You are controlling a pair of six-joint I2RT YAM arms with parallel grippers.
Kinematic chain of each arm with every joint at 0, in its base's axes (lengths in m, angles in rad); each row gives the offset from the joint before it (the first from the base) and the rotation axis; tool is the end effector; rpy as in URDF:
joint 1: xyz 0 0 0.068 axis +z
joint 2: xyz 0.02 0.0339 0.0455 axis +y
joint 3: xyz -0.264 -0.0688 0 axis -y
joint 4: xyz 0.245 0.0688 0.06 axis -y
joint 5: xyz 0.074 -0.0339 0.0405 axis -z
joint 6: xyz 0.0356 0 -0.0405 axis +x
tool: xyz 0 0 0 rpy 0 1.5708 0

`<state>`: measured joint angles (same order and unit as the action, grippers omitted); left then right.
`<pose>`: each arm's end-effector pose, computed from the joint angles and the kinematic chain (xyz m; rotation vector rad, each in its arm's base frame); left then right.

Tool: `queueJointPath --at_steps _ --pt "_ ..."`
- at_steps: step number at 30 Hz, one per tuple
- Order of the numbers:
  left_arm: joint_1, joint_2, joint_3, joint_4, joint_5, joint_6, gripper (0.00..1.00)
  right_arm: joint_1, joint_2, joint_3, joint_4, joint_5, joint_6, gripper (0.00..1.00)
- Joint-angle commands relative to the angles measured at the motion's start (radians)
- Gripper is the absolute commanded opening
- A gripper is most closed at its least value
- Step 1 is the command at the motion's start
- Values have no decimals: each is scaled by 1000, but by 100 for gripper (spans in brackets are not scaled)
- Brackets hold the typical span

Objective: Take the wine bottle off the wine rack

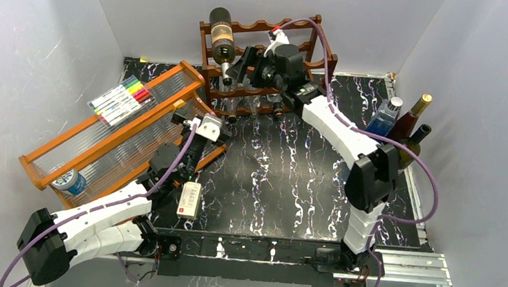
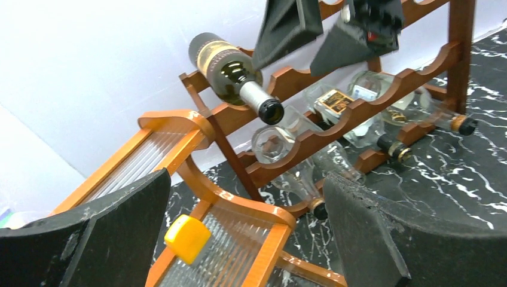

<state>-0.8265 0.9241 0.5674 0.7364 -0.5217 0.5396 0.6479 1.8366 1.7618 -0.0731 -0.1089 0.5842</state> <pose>0.1545 -0.1416 0.3337 0.3768 1.1854 0.0616 0.3536 0.2725 0.3936 -0.1436 1.8188 0.9888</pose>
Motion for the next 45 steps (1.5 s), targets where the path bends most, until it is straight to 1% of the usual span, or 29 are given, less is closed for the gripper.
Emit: queueJointPath --at_steps 1,7,9,16,18,20,24,28,34,40,45 --pt "2 -27 -5 82 -45 58 98 4 79 78 68 -74 86 97" --pt "1 -18 0 71 -31 52 98 6 140 88 98 -88 122 93" --pt "2 -19 1 64 -20 42 98 6 164 98 117 -101 143 89" --pt "2 -7 12 32 7 9 98 6 252 170 148 -124 194 88" --pt "2 -6 14 27 14 4 98 6 272 193 153 -132 207 84" --pt "2 0 16 23 19 -2 98 6 294 221 157 -137 217 78" --pt "2 10 23 6 34 -18 98 6 316 242 164 -122 236 73" --pt "2 15 26 -5 46 -28 98 6 328 248 183 -105 254 70" --pt "2 16 27 -9 49 -32 98 6 344 263 198 -89 262 63" --pt "2 17 30 -15 52 -33 98 7 364 277 212 -73 300 61" --pt "1 15 30 -16 52 -33 98 5 369 277 231 -60 314 52"
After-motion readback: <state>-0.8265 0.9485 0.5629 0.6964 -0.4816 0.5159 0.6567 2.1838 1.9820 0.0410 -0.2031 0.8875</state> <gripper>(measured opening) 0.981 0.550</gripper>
